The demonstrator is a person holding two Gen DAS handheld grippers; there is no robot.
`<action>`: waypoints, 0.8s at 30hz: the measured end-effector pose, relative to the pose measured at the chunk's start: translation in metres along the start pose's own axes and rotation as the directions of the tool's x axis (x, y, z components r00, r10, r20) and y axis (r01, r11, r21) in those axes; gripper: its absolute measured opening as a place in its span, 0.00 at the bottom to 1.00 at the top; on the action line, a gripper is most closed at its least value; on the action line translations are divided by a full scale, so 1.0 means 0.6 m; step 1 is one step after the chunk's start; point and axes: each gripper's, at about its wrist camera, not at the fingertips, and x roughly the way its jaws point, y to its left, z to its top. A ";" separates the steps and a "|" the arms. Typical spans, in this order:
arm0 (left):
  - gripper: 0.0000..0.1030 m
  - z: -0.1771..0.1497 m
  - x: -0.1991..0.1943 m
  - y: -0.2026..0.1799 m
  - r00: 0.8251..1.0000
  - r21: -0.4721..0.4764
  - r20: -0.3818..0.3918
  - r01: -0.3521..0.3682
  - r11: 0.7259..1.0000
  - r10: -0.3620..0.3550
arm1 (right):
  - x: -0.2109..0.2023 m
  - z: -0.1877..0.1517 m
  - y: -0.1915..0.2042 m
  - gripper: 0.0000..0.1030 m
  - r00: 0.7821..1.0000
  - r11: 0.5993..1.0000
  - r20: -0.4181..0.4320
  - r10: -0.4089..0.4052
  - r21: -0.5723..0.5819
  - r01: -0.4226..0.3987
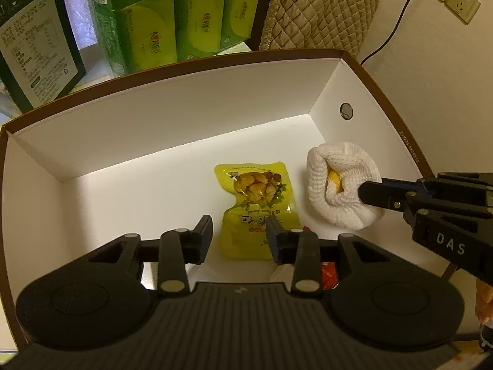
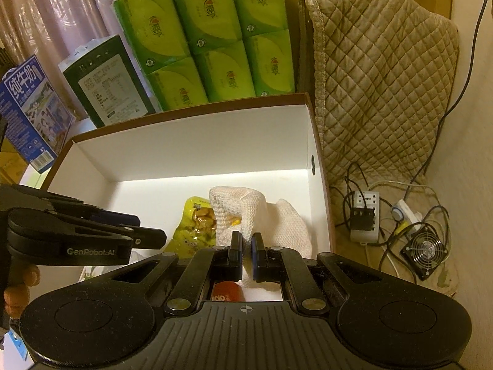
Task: Organize objects
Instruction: 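Open both tools to drop the pouch and glove into the box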
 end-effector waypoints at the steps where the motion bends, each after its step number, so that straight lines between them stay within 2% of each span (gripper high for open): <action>1: 0.33 -0.001 -0.001 0.000 1.000 0.001 0.001 -0.002 1.000 0.002 | 0.000 0.001 0.000 0.02 1.000 1.000 0.000 0.000 0.001 0.000; 6: 0.38 -0.007 -0.009 0.002 1.000 0.000 0.007 -0.012 1.000 0.012 | 0.001 0.003 0.001 0.02 1.000 1.000 0.007 -0.003 -0.003 0.003; 9: 0.48 -0.010 -0.018 0.003 1.000 0.001 0.018 -0.016 1.000 0.016 | -0.002 0.005 0.006 0.03 1.000 1.000 0.022 0.002 -0.019 -0.001; 10: 0.51 -0.010 -0.020 0.002 1.000 0.001 0.023 -0.017 1.000 0.017 | -0.005 0.006 0.008 0.08 1.000 1.000 0.027 0.007 -0.022 -0.007; 12: 0.55 -0.010 -0.025 0.001 0.999 0.000 0.032 -0.021 1.000 0.021 | -0.011 0.006 0.011 0.24 0.999 1.000 0.036 0.013 -0.022 -0.012; 13: 0.59 -0.012 -0.030 0.003 0.999 -0.001 0.038 -0.023 1.000 0.023 | -0.016 0.004 0.014 0.40 0.999 1.000 0.046 0.014 -0.021 -0.013; 14: 0.62 -0.014 -0.034 0.003 0.999 -0.002 0.041 -0.027 1.000 0.027 | -0.021 0.002 0.016 0.53 0.998 1.000 0.058 0.010 -0.020 -0.009; 16: 0.63 -0.019 -0.045 0.005 0.998 -0.005 0.047 -0.034 0.999 0.034 | -0.034 -0.003 0.020 0.57 0.997 1.000 0.079 0.005 -0.019 -0.003; 21: 0.68 -0.036 -0.076 0.016 0.997 -0.026 0.062 -0.041 0.999 0.043 | -0.053 -0.014 0.026 0.59 0.997 1.000 0.073 0.022 -0.001 -0.022; 24: 0.76 -0.047 -0.099 0.021 0.996 -0.037 0.080 -0.041 0.998 0.044 | -0.068 -0.025 0.031 0.62 0.997 1.000 0.074 0.027 0.011 -0.028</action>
